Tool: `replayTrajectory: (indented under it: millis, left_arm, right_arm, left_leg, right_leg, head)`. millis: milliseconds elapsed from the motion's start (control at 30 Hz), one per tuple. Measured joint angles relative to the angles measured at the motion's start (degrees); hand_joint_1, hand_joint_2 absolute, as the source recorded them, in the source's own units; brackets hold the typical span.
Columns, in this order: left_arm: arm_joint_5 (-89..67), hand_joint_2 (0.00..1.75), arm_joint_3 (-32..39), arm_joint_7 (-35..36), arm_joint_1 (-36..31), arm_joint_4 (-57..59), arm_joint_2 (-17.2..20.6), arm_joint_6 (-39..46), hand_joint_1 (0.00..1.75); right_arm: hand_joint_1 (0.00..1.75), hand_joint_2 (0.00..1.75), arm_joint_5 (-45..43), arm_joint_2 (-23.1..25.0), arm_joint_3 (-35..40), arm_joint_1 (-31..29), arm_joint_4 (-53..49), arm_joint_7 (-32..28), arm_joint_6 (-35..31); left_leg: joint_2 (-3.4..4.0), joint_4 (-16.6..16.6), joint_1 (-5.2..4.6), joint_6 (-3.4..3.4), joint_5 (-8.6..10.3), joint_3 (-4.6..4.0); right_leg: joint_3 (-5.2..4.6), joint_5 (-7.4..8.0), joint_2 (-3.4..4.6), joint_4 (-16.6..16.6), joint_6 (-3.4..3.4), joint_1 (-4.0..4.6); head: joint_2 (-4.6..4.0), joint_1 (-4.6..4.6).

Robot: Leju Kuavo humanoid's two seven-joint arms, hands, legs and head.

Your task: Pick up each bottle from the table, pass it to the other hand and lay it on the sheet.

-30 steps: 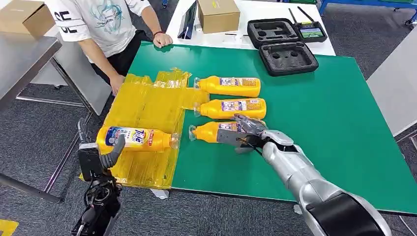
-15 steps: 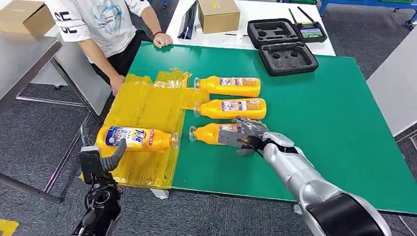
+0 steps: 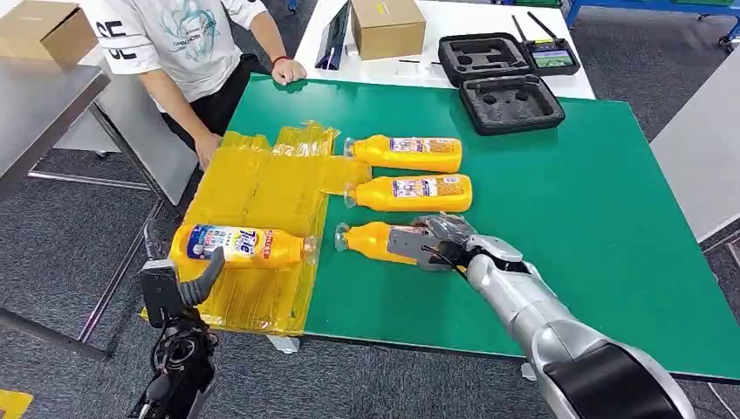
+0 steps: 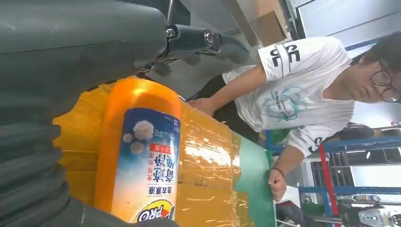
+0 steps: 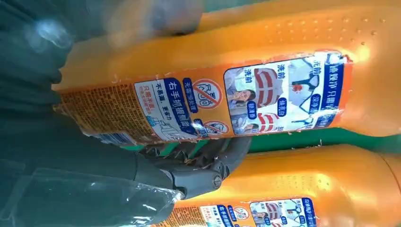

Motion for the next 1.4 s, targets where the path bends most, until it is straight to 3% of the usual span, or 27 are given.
replayTrajectory:
  millis: [100, 333, 400, 600, 700, 800, 867, 1033, 1200, 1400]
  left_arm:
    - [0.02, 1.75, 0.00, 0.00, 0.00, 0.02, 0.00, -0.20, 0.00]
    - [0.26, 1.75, 0.04, 0.00, 0.00, 0.02, 0.00, -0.17, 0.00]
    - [0.26, 1.75, 0.04, 0.00, 0.00, 0.02, 0.00, -0.17, 0.00]
    - [0.61, 1.75, 0.07, 0.00, 0.00, 0.04, 0.00, -0.20, 0.00]
    - [0.94, 1.75, 0.07, -0.04, 0.09, 0.02, 0.00, -0.41, 0.00]
    - [1.86, 1.75, 0.04, -0.02, 1.48, -1.32, -0.04, -2.01, 0.00]
    - [3.52, 1.75, -0.09, 0.31, 2.57, -3.02, -0.26, -3.96, 0.00]
    - [6.01, 1.75, -1.66, 1.71, 5.71, -8.67, -0.31, -8.30, 0.00]
    - [6.40, 1.75, -3.76, 2.60, 7.11, -12.91, -0.28, -10.79, 0.00]
    - [4.68, 1.75, -7.13, 2.58, 7.77, -15.98, 0.15, -15.26, 0.00]
  right_arm:
    - [1.55, 1.75, 0.31, -0.02, 0.02, 0.00, 0.07, 0.00, 0.37]
    - [1.52, 1.75, 0.44, -0.17, 0.04, -0.01, 0.17, 0.00, 0.61]
    - [1.75, 1.75, 0.44, -0.17, 0.04, -0.01, 0.17, 0.00, 0.61]
    - [1.75, 1.75, -0.26, -0.18, 0.07, 0.00, 0.24, -1.09, 0.44]
    - [1.75, 1.75, -5.18, -0.20, -0.65, 0.55, 0.20, -6.45, -1.33]
    - [1.75, 1.75, -19.25, 0.57, -5.19, 2.85, -2.67, -20.30, -1.16]
    - [1.75, 1.75, -28.78, 1.18, -8.62, 4.07, -7.01, -26.19, 0.13]
    - [1.75, 1.75, -41.56, 1.81, -10.43, 8.13, -20.47, -27.61, 0.61]
    - [1.75, 1.75, -44.15, 1.81, -10.12, 12.21, -28.59, -27.63, -0.22]
    - [1.75, 1.75, -45.27, 1.84, -8.98, 14.98, -30.60, -27.63, 1.20]
  left_leg:
    - [0.00, 0.00, 0.00, 0.00, 0.00, 0.00]
    - [0.00, 0.00, 0.00, 0.00, 0.00, 0.02]
    - [0.00, 0.00, 0.00, 0.00, 0.00, 0.02]
    - [0.00, 0.00, 0.00, 0.00, 0.00, 0.02]
    - [-0.02, 0.00, 0.00, 0.00, 0.00, 0.01]
    - [0.02, 0.00, 0.00, 0.00, 0.00, -0.02]
    - [-0.01, 0.00, 0.00, 0.00, 0.00, -0.03]
    - [0.00, -0.01, 0.03, -0.01, -0.02, -0.04]
    - [-0.01, -0.01, 0.01, -0.01, -0.03, -0.06]
    - [-0.01, -0.01, 0.02, -0.01, -0.02, -0.05]
  right_leg:
    - [0.00, 0.00, 0.00, 0.00, 0.00, 0.00]
    - [0.02, 0.00, 0.00, 0.00, 0.00, 0.00]
    - [0.02, 0.00, 0.00, 0.00, 0.00, 0.00]
    - [0.03, 0.00, 0.00, 0.00, 0.00, 0.00]
    - [0.05, 0.00, 0.00, 0.01, 0.00, 0.01]
    - [-0.02, 0.01, 0.02, 0.02, 0.01, 0.00]
    - [-0.02, 0.00, -0.01, 0.02, 0.00, 0.01]
    - [-0.03, -0.05, -0.02, 0.01, -0.03, 0.02]
    - [-0.02, -0.04, -0.03, 0.00, -0.03, 0.01]
    - [-0.02, -0.03, -0.03, 0.00, -0.02, 0.01]
  head:
    - [0.00, -0.02]
    - [0.00, -0.02]
    - [0.00, -0.02]
    - [0.00, -0.02]
    - [0.00, 0.00]
    - [0.00, -0.02]
    - [0.00, -0.02]
    - [0.00, 0.02]
    - [0.00, 0.00]
    - [0.00, -0.02]
